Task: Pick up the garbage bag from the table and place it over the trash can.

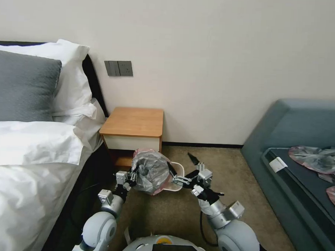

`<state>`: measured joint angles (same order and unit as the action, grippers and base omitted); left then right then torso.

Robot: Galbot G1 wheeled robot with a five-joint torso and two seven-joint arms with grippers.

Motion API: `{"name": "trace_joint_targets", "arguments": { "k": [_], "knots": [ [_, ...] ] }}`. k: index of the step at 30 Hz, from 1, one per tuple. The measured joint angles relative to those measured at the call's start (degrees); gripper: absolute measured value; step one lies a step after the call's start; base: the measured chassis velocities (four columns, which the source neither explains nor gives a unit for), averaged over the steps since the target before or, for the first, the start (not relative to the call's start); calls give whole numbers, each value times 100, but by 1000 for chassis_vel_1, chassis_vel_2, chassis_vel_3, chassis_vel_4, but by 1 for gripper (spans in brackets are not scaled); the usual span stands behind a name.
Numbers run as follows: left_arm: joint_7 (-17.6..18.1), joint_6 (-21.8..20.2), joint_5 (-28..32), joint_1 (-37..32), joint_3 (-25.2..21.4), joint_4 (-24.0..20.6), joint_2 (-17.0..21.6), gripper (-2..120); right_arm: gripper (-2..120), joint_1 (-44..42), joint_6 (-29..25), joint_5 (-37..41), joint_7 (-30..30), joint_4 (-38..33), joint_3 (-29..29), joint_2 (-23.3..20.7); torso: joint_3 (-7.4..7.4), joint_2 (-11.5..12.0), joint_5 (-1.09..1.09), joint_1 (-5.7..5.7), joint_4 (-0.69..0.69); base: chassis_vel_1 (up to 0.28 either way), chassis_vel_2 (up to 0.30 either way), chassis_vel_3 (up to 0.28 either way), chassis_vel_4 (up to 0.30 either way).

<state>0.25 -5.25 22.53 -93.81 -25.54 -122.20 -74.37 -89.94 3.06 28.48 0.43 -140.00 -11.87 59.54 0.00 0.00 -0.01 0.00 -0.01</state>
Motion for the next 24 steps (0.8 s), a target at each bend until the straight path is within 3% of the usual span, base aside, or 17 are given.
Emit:
{"name": "trace_joint_targets", "arguments": {
  "k": [1, 4, 8, 18, 21, 24],
  "knots": [
    [0, 0, 0, 0, 0, 0, 0, 9, 100, 0, 0, 0, 0, 0, 0, 0, 0, 0, 0, 0, 0, 0, 0, 0, 0],
    [-206, 500, 37, -42, -56, 189, -15, 9, 100, 253, 769, 594, -1, -41, 6, -312, 0, 0, 1, 0, 2, 0, 0, 0, 0],
    [-399, 763, 139, -38, -110, 264, -29, 9, 100, 462, 1023, 810, 137, 138, -126, -621, 0, 0, 1, 0, 1, 0, 0, 0, 0],
    [-1261, 1255, 445, 21, -327, 493, -39, 9, 100, 1221, 992, 933, 837, 681, -127, -1291, 0, 0, 2, -1, 1, 0, 0, 0, 0],
    [-1741, 1406, 557, 39, -407, 589, -35, 9, 100, 1803, 1031, 1468, 941, 867, -36, -1719, 0, 0, 1, -1, 2, 0, 0, 0, 0],
    [-1975, 1485, 601, 57, -438, 634, -54, 9, 100, 2126, 1096, 1976, 967, 964, 64, -1932, 0, 0, 1, 0, 0, 0, 0, 0, 0]
  ]
}}
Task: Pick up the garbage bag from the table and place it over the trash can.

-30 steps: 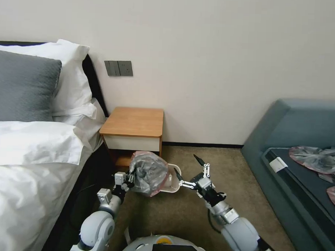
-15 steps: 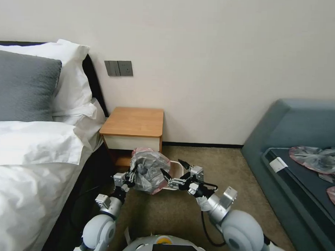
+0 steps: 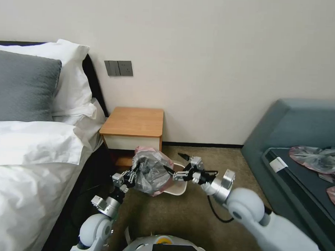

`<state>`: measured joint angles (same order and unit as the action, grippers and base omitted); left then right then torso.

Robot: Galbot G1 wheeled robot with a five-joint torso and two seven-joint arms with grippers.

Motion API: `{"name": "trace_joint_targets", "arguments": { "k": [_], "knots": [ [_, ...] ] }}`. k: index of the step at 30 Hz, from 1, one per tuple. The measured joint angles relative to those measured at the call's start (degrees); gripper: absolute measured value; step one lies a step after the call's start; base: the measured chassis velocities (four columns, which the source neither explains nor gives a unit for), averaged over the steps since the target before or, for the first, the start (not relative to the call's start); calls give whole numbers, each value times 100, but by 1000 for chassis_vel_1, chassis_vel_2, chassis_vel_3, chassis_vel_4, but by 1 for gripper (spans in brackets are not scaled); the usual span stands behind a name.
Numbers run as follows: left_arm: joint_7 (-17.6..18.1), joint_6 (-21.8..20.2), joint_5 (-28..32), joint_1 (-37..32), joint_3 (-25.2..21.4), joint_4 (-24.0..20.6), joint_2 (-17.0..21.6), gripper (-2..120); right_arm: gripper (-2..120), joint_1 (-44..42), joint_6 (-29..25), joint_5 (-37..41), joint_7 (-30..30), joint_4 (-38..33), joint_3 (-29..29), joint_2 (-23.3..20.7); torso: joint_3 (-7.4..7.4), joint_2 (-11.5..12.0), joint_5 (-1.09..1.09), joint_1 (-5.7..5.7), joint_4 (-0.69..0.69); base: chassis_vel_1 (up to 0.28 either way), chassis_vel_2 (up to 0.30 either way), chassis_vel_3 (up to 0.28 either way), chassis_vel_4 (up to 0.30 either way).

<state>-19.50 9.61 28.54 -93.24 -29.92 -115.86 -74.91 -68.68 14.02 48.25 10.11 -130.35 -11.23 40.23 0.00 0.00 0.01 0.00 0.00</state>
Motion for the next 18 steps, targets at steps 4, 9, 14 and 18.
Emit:
{"name": "trace_joint_targets", "arguments": {
  "k": [4, 9, 14, 18],
  "knots": [
    [-163, 47, 54, 12, -7, 39, -29, 9, 100, 308, 101, 832, -56, 40, 168, -118, 0, 0, 0, 0, 1, 0, 0, 0, 0],
    [-190, 54, 75, 41, -14, 62, -38, 9, 100, 423, 111, 980, 21, 107, 308, -110, 0, 0, 0, 0, 0, 0, 0, 0, 0],
    [-189, 54, 107, 58, -16, 64, -45, 9, 88, 592, 113, 863, 106, 201, 521, -128, 0, 0, 0, 0, 1, 0, 0, 0, 0],
    [-188, 52, 132, 62, -16, 63, -46, 9, 75, 696, 109, 804, 158, 289, 621, -133, 0, 0, -1, 0, 0, 0, 0, 0, 0]
  ]
}}
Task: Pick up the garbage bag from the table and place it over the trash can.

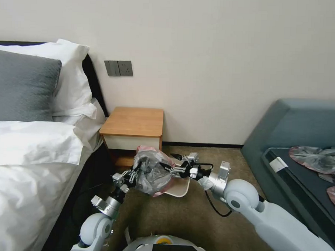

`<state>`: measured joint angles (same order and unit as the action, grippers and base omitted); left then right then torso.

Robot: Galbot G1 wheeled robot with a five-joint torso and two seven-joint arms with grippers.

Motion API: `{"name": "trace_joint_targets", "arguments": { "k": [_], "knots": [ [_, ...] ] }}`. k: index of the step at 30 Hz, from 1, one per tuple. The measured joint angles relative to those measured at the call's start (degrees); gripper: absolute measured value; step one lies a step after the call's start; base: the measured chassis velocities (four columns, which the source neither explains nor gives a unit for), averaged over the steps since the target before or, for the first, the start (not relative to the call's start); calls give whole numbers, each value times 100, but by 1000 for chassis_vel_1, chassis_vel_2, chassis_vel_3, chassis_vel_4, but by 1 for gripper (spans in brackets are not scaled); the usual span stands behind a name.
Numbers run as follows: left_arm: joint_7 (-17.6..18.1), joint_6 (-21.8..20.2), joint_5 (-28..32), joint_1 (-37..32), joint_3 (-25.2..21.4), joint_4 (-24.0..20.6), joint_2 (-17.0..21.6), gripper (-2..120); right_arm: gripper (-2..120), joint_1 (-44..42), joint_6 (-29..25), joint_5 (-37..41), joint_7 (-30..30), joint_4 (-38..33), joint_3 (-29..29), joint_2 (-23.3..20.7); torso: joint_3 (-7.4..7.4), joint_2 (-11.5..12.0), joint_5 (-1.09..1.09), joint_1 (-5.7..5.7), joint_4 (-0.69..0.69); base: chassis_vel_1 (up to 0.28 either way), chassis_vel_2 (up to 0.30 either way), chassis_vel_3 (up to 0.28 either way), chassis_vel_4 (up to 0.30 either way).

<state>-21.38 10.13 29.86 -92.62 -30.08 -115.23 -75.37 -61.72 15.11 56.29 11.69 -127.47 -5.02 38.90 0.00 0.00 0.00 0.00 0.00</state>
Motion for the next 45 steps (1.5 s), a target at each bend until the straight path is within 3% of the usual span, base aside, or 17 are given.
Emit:
{"name": "trace_joint_targets", "arguments": {
  "k": [21, 37, 45],
  "knots": [
    [3, -21, 4, 7, 17, -34, 16, 9, 0, -78, -92, -256, 48, -38, -18, -24, 0, 0, 0, 0, 0, 0, 0, 0, 0],
    [-388, 459, -285, -5, -80, 62, -17, 9, 0, -50, -209, -513, 94, 130, -251, -138, 0, 0, 0, 0, 0, 0, 0, 0, 0],
    [-417, 576, -192, -14, -107, 94, -16, 9, 0, -192, -283, -611, 129, 215, -370, -214, 0, 0, 0, 0, 0, 0, 0, 0, 0]
  ]
}}
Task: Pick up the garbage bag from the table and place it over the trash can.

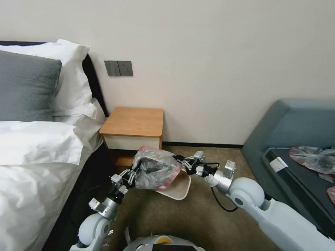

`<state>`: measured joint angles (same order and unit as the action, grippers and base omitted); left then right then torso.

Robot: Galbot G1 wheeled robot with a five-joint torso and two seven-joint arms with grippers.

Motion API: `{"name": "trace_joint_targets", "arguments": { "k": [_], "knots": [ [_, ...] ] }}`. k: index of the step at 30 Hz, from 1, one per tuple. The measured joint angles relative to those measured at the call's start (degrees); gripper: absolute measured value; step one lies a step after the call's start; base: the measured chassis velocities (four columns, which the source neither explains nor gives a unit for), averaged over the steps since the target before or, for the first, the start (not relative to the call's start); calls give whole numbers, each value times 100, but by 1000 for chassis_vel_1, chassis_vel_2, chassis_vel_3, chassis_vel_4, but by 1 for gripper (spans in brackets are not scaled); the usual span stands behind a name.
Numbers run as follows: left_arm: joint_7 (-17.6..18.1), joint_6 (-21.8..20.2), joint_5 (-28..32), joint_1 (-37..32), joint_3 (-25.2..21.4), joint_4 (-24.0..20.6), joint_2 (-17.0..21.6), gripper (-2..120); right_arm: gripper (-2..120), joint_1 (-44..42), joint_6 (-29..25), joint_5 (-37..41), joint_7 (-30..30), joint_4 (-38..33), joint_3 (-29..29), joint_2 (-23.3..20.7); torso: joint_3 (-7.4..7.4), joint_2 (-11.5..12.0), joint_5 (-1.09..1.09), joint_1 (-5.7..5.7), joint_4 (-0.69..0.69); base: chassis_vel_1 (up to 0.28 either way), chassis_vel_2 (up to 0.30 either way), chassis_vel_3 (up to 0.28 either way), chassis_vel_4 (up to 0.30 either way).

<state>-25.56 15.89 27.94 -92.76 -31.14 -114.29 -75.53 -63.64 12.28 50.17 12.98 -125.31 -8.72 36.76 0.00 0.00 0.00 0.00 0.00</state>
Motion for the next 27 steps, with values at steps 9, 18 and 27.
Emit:
{"name": "trace_joint_targets", "arguments": {
  "k": [9, 18, 27],
  "knots": [
    [-24, 42, 265, 38, -59, 16, 9, 9, 0, -417, -168, -118, 82, 3, -300, -193, 0, 0, 0, 0, 0, 0, 0, 0, 0],
    [99, -148, 614, 79, -77, -8, 23, 9, 0, -833, -349, -393, 148, 48, -506, -201, 0, 0, 0, 0, 0, 0, 0, 0, 0],
    [376, -364, 693, 89, -46, -56, 17, 9, 20, -1080, -585, -829, 210, 272, -791, -127, 0, 0, 0, 0, -1, 0, 0, 0, 0]
  ]
}}
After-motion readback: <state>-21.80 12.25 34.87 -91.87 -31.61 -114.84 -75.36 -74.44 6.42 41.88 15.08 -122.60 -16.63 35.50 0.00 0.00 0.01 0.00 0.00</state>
